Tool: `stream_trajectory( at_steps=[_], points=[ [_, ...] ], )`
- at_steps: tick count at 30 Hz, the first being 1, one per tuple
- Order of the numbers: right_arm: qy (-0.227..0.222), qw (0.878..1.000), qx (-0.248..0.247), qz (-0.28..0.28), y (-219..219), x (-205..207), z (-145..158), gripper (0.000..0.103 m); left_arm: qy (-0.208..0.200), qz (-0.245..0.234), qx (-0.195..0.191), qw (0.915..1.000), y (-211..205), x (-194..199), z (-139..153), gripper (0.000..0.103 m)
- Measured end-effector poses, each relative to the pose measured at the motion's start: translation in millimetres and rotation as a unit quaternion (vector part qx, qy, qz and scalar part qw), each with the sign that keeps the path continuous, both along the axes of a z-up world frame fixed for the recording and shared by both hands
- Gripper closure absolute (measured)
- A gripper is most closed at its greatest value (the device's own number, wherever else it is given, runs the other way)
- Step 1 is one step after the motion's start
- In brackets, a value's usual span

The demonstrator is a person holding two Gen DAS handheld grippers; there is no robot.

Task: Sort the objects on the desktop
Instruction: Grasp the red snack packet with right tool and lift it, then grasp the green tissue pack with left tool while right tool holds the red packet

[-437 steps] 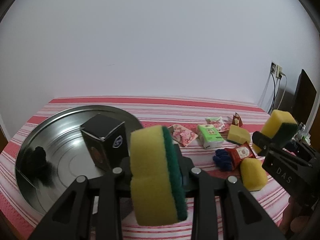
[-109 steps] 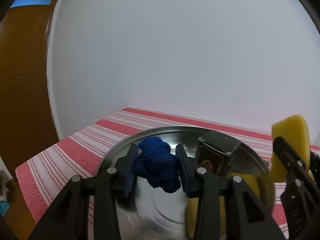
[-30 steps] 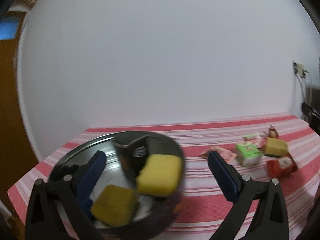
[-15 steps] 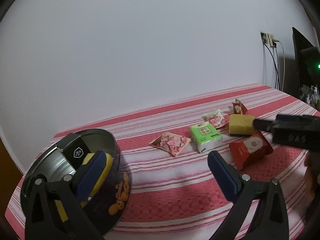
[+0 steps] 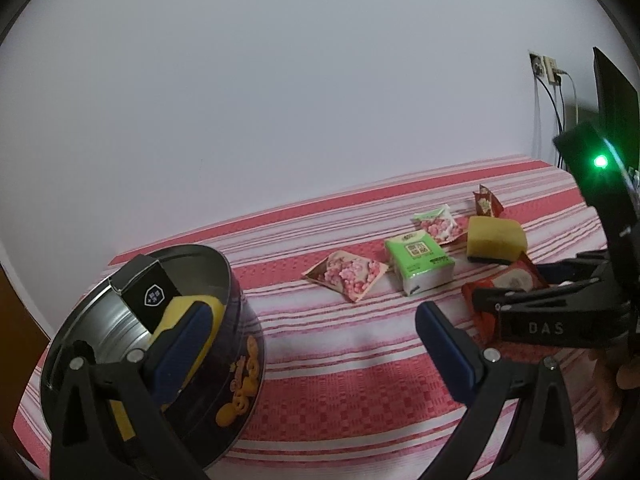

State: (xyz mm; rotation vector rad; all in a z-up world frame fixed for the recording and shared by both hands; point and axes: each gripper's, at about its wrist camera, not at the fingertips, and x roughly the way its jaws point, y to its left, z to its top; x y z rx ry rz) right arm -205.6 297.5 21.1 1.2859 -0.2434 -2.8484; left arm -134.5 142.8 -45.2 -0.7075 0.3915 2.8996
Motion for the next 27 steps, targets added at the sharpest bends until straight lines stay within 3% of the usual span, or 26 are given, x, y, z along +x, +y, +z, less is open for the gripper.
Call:
stream_trajectory(
  at_steps=[9, 13, 17, 22, 24, 27],
  points=[
    [0.02, 1.0, -0.012, 0.01, 2.0, 8.8, 7.3, 0.051, -0.008, -0.001, -0.009, 0.9999, 3.5, -1.0, -1.8, 0.0],
    [0.075, 0.996, -0.039, 0.002, 12.4, 23.7, 20.1, 0.051, -0.011, 0.002, 0.003, 0.9999, 5.4, -4.8, -1.0, 0.0],
    [0.149, 0.987, -0.055, -0.03, 24.8, 37.8, 34.6, 0.051, -0.027, -0.027, 0.004, 0.9993, 27.0, -18.7, 0.4, 0.0],
    [0.219, 0.966, -0.1, -0.099, 50.3, 57.9, 39.8, 0.051, -0.089, -0.028, 0.027, 0.9953, 53.5, -63.8, 2.2, 0.007],
    [0.225, 0.958, -0.132, -0.117, 63.6, 61.3, 35.9, 0.051, -0.135, -0.018, 0.042, 0.9897, 61.9, -89.4, -6.6, 0.019],
    [0.219, 0.951, -0.173, -0.135, 79.6, 60.8, 28.4, 0.051, -0.186, -0.018, 0.071, 0.9798, 68.0, -114.1, -20.0, 0.024]
  ],
)
